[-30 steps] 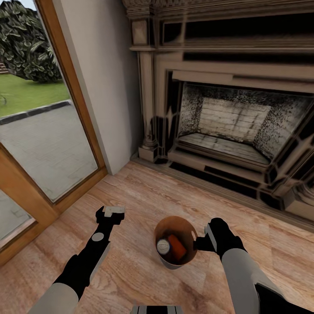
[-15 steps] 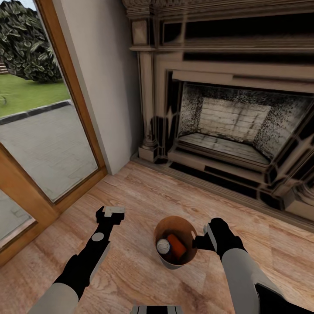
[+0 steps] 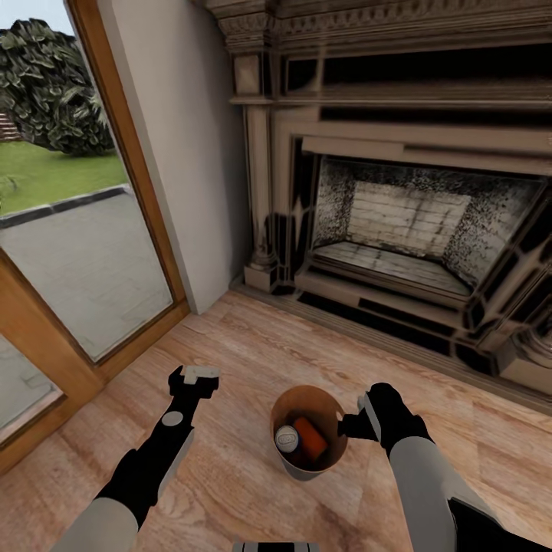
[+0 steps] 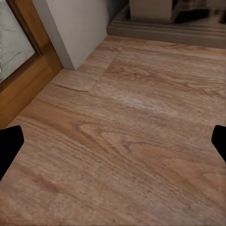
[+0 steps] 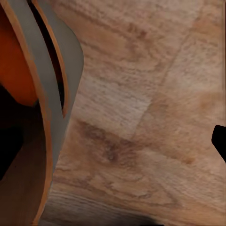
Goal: Put the three can of soda from the living room inside the tash can in the kitchen.
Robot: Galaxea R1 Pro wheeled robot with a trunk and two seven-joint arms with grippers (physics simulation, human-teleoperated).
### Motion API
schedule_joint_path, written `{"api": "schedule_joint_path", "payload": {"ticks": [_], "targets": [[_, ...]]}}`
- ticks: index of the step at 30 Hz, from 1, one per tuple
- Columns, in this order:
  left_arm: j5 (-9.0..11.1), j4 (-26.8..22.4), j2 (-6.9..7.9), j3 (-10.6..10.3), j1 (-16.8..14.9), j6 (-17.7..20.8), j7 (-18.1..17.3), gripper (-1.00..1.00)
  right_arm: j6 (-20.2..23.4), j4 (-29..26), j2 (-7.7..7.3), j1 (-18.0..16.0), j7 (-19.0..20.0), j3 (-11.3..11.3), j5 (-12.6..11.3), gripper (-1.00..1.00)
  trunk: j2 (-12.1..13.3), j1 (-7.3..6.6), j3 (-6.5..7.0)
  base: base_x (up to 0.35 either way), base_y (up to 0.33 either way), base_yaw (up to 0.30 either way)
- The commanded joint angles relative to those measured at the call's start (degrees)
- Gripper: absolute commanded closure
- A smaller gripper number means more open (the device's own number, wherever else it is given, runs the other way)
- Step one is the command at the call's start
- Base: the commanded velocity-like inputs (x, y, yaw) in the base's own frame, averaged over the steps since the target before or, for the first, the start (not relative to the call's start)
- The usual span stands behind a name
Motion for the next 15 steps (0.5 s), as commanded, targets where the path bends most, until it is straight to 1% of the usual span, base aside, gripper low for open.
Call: {"api": "schedule_joint_path", "payload": {"ticks": [1,15], "targets": [[0.0,0.27,0.0,-0.02,0.0,0.0,0.01,-1.0,0.0,0.0,0.01,0.0,0.0,0.0,0.01,-1.0,0.02,-0.02,0.23,0.0,0.0,0.0],[0.08,1.3,0.0,-0.09,-0.02,0.01,-0.12,-1.0,-0.02,0.0,0.01,0.0,-0.01,0.01,0.01,-1.0,0.2,-0.38,3.33,0.0,0.0,0.0]]}}
